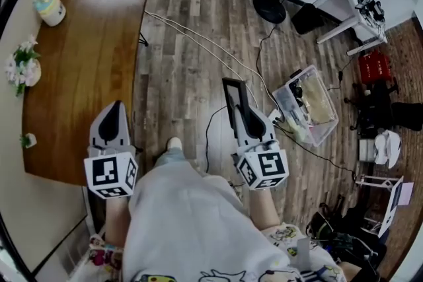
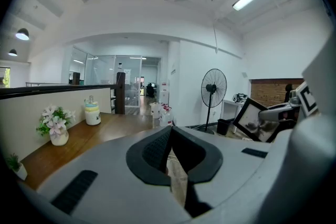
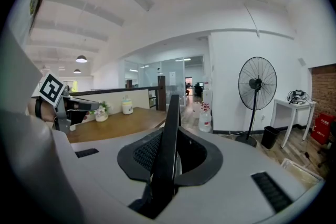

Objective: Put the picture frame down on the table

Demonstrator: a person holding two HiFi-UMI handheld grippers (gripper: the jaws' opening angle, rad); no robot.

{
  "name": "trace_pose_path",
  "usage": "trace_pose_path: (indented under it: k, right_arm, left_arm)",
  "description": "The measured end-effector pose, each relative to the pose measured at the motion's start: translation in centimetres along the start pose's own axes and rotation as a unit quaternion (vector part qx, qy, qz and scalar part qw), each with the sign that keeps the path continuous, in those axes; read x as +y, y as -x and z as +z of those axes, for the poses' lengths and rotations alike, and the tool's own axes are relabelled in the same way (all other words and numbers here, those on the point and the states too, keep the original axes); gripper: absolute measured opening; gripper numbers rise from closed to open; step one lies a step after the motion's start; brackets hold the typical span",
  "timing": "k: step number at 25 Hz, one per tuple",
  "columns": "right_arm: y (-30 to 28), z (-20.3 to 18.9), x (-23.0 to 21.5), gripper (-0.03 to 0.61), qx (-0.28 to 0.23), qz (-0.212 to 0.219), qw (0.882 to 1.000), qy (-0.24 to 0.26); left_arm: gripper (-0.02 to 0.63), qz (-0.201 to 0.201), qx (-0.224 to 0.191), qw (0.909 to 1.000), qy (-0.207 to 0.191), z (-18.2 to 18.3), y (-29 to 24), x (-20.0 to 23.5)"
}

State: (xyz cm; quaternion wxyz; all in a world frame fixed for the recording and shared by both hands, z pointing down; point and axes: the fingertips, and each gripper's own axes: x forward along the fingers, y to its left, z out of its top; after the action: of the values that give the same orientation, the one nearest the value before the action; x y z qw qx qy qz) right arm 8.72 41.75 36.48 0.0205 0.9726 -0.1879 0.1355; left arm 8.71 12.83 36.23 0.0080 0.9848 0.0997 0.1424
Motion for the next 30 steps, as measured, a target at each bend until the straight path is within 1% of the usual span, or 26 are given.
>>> trace_pose_path:
  k: [5, 10, 14, 17, 22, 25, 27, 30]
  right_arm:
    - [-3.4, 1.0, 2.2, 0.054, 0.002, 0.029, 1.0, 0.009]
    - [-6.3, 2.4, 5.4, 0.054, 0.01, 0.077, 0.996, 0.031]
    - [-9.1, 3.2, 9.0, 0.054, 0.019, 0.13, 0.99, 0.052]
    - [-11.7, 4.0, 12.4, 0.054, 0.021, 0.182, 0.981, 0.07]
    - [-16.0, 5.1, 18.8, 0.054, 0.029, 0.272, 0.957, 0.098]
    - [-19.1, 5.5, 23.3, 0.054, 0.031, 0.326, 0.938, 0.114]
    - [-21.2, 5.7, 26.5, 0.054, 0.032, 0.364, 0.922, 0.127]
    - [-24.0, 6.4, 31.2, 0.054, 0.03, 0.426, 0.893, 0.145]
  left_arm:
    - [0.003, 0.02, 0.001, 0.9998, 0.009, -0.1, -0.2, 2.5]
    - [0.003, 0.063, 0.0, 0.9974, 0.035, -0.3, 1.5, 5.6]
    - [0.003, 0.111, -0.001, 0.9922, 0.057, -1.1, 3.7, 8.8]
    - [0.003, 0.158, 0.0, 0.9844, 0.077, -1.7, 5.6, 11.0]
    - [0.003, 0.241, 0.001, 0.9648, 0.105, -2.6, 8.9, 14.7]
    - [0.003, 0.291, 0.001, 0.9492, 0.12, -3.1, 10.6, 17.7]
    - [0.003, 0.33, -0.002, 0.9347, 0.133, -3.5, 11.7, 19.5]
    - [0.003, 0.391, -0.007, 0.9075, 0.154, -4.1, 13.4, 21.7]
